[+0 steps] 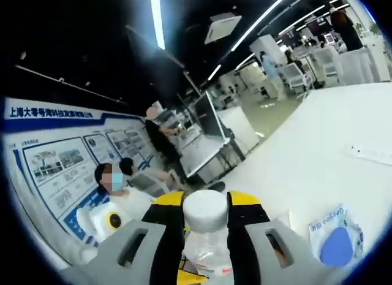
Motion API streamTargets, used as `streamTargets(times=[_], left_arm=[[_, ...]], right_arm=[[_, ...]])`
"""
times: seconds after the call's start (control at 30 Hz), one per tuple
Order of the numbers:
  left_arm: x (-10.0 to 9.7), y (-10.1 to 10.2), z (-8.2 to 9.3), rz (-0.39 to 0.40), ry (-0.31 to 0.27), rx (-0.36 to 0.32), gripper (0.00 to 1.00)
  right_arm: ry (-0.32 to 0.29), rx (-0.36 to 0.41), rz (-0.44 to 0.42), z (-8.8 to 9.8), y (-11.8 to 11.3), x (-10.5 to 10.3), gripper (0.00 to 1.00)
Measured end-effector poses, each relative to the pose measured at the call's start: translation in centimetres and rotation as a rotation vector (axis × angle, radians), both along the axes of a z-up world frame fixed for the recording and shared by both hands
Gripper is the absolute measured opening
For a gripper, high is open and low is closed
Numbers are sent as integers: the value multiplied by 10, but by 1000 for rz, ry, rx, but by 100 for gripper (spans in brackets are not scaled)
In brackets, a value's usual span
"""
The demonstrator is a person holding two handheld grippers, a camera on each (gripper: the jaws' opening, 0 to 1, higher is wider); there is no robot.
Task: Arrange the tabletop items into an orderly group along one side of the table until the central work area is clear of visible clutter.
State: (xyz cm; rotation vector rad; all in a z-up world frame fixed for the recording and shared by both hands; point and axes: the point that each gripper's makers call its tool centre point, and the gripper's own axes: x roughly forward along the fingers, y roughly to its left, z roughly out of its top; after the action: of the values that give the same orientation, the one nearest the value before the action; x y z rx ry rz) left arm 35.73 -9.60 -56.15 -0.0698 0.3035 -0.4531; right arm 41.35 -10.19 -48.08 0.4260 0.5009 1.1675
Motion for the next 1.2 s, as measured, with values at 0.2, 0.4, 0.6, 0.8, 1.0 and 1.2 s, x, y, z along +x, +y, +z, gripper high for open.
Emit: streamTargets(times=[0.2,0.4,0.6,0.8,1.0,1.2], left_arm=[[-16,26,-19,52,43,-7,77],[-27,29,-34,29,65,48,81],[-38,21,-59,-20,97,156,80],[-44,18,-81,-10,122,171,79],[-39,31,-82,80,116,163,88],[-32,36,-61,135,54,24,99]], right_arm=[[-54,46,10,36,-5,30,24],[-81,78,-18,63,-15,63,24],[-118,90,-15,86,-18,85,24],[-138,64,25,81,-13,101,24],[-92,32,87,44,-1,113,24],[-59,-21,159,4,14,120,24]])
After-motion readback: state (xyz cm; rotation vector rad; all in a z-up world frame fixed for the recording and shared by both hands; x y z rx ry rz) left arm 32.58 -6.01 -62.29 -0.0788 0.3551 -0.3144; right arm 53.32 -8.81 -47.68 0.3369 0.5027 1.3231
